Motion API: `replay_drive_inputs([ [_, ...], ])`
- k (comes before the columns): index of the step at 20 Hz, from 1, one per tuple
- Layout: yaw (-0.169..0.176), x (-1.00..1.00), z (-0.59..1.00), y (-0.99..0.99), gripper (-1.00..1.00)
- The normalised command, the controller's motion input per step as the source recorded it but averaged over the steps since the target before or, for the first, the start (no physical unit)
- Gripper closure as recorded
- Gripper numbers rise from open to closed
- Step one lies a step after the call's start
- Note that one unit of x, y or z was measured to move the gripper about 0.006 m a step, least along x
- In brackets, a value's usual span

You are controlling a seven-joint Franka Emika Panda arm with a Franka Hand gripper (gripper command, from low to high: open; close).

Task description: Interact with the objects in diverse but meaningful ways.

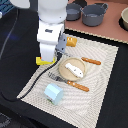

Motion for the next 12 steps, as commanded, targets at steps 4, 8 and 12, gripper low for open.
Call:
replay_drive_inputs([
  [4,0.094,-0.58,-0.37,0.01,-1.0],
  [8,0.107,-0.74,-0.27,0.06,-1.0],
  [12,0.107,-0.74,-0.28,0.01,-1.0],
])
